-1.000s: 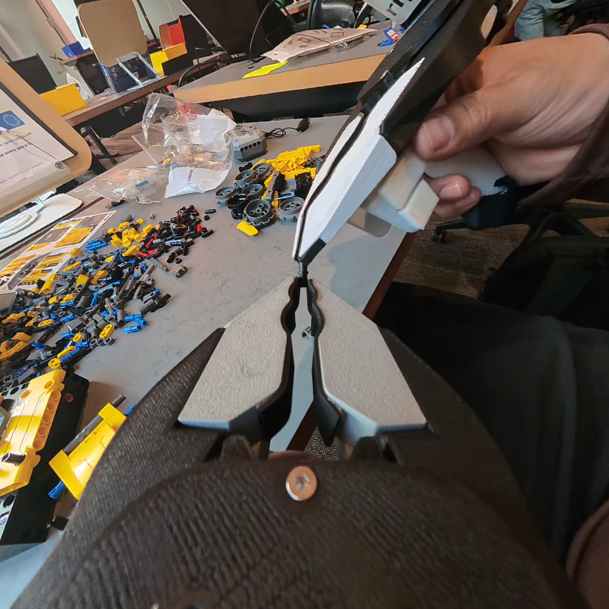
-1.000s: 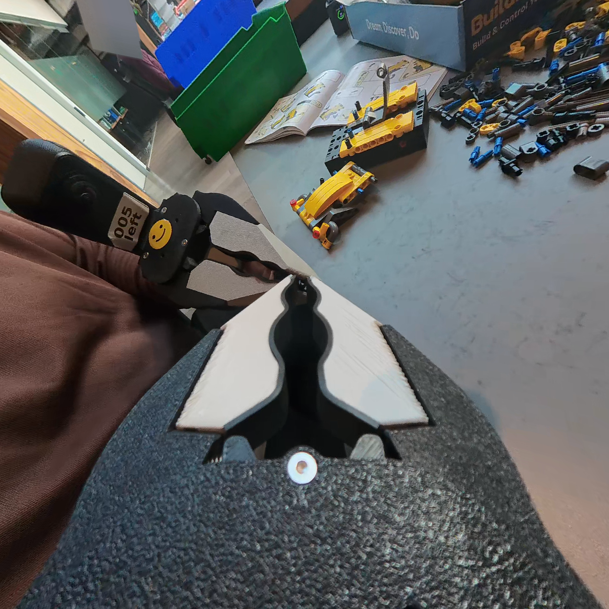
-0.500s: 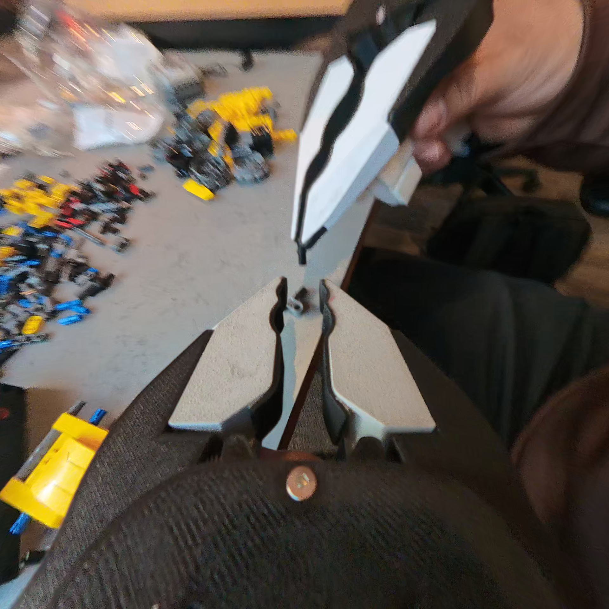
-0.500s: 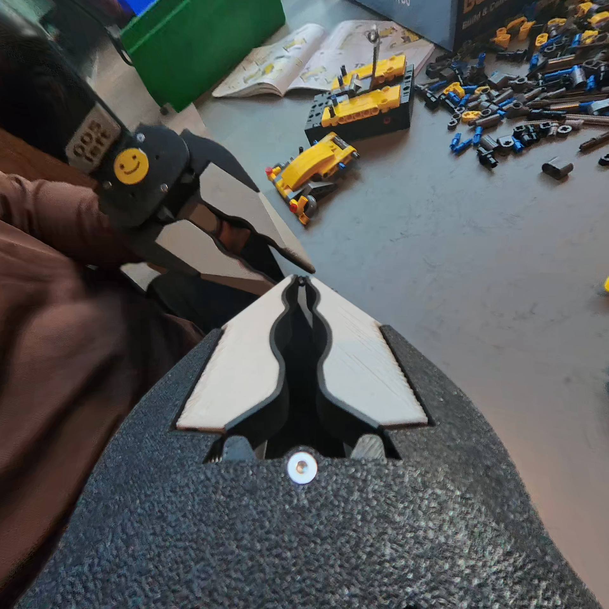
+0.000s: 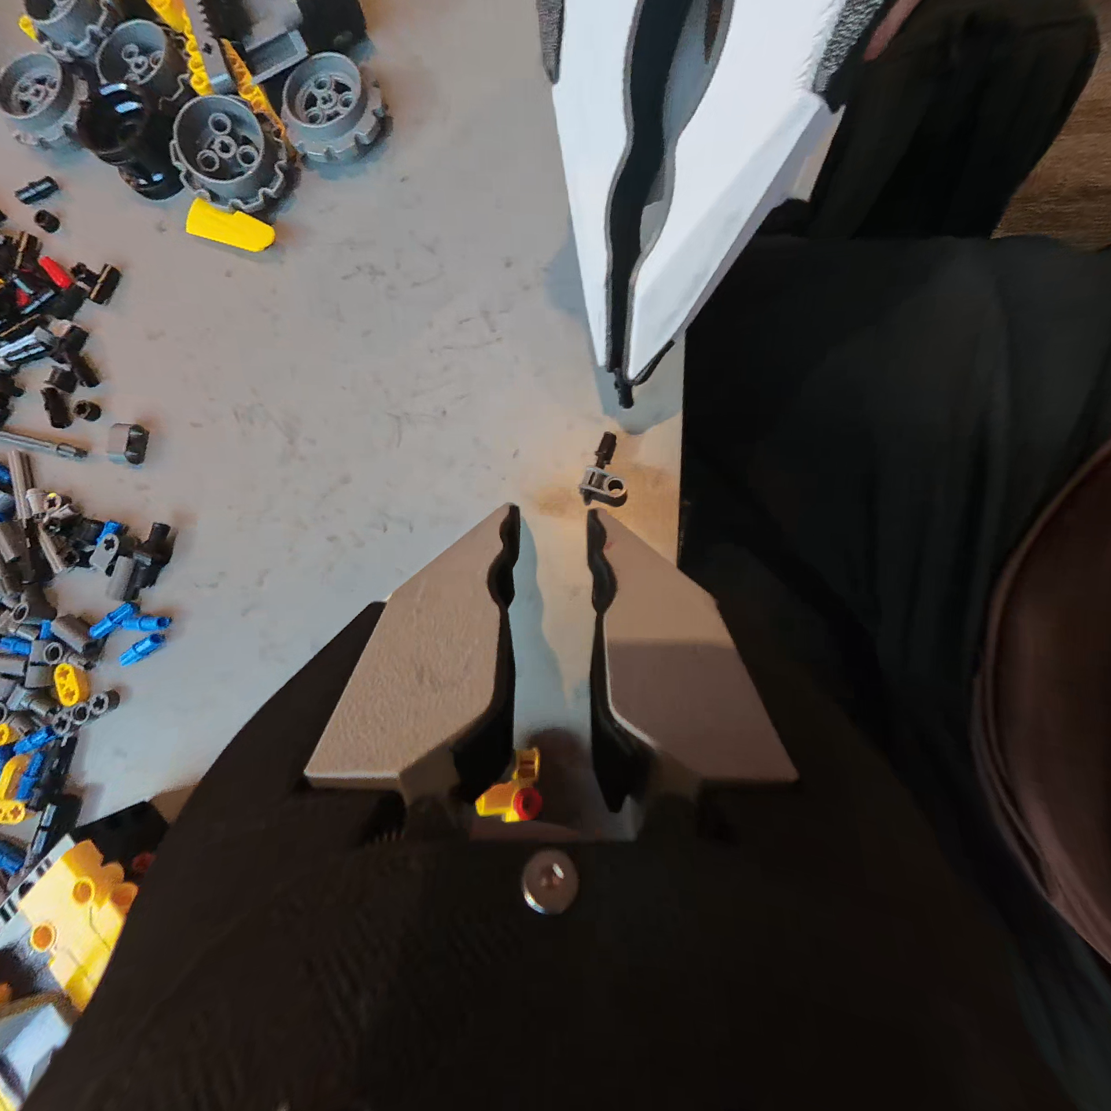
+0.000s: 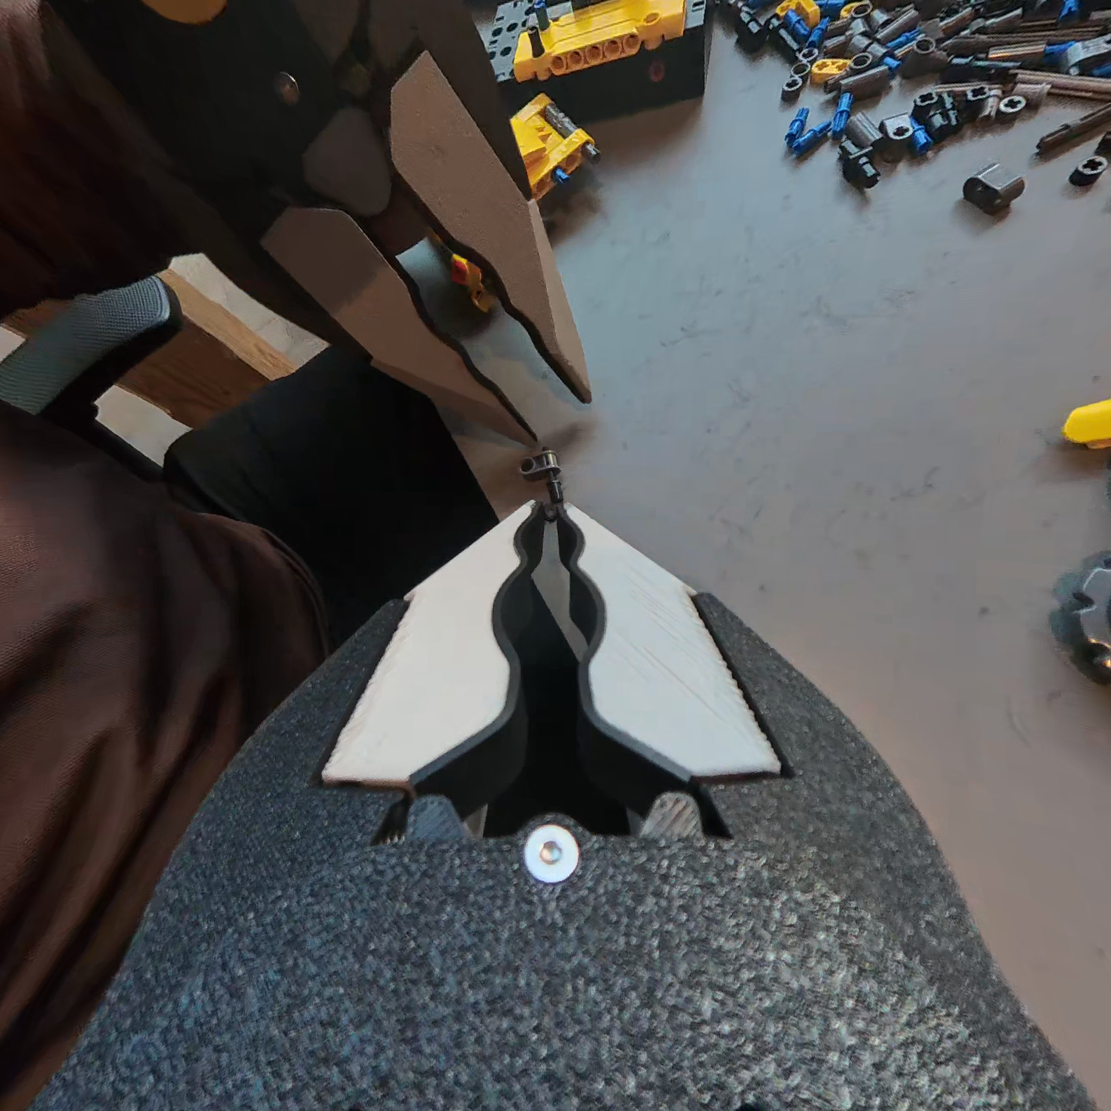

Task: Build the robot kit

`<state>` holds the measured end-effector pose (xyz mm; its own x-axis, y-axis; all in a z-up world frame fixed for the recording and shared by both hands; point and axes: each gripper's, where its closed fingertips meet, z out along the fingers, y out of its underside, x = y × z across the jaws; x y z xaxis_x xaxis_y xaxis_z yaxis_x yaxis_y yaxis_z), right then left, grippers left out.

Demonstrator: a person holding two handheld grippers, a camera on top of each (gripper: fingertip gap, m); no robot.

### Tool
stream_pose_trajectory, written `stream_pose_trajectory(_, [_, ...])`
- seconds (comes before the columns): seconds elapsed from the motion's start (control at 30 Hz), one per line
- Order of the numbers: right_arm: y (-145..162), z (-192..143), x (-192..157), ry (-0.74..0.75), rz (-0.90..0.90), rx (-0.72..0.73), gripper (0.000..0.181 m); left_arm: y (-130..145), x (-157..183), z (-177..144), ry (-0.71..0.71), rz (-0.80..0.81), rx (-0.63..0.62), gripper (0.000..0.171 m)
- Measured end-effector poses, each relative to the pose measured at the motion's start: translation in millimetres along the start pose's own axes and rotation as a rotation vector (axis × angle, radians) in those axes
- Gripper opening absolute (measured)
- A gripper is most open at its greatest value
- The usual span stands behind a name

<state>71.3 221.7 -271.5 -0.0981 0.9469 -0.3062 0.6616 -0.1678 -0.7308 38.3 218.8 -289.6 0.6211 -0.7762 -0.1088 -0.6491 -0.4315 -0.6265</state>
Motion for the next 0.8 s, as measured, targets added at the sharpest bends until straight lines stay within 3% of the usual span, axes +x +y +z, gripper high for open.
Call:
stream_pose_trajectory(0.47, [-5.3,7.8,-8.8,-0.036,-0.062,-0.005,0.000,-9.9,21.8,0.9,0.065,-0.110,0.087,0.023])
stream_pose_trajectory(0.8, [-6.9,13.5,-8.1,-0.015,-0.089,-0.031,0.000,-10.9,19.6,8.8,0.007,-0.158,0.068,0.022])
